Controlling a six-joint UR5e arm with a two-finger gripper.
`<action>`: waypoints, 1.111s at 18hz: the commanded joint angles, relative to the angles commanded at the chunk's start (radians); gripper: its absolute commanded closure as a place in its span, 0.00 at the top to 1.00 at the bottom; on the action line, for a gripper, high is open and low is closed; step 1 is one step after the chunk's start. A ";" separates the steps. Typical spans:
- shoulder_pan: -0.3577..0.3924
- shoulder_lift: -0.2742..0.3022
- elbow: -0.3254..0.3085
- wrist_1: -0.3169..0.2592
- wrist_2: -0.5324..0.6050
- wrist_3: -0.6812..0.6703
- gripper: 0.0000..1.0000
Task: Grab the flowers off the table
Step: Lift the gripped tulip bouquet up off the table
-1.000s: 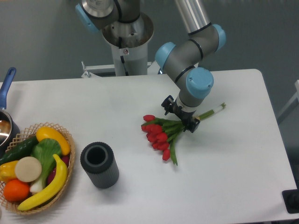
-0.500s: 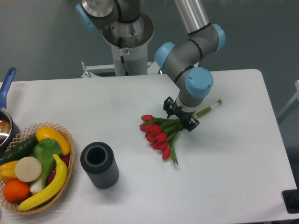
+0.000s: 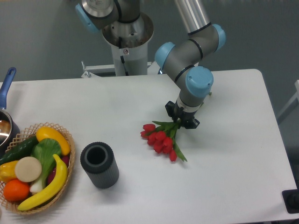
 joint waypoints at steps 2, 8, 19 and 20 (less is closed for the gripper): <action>0.003 0.020 0.015 -0.006 -0.002 -0.049 0.00; 0.040 0.032 0.152 -0.024 -0.015 -0.255 0.00; 0.063 -0.052 0.529 -0.282 -0.043 -0.218 0.04; 0.060 -0.058 0.540 -0.288 -0.043 -0.169 0.04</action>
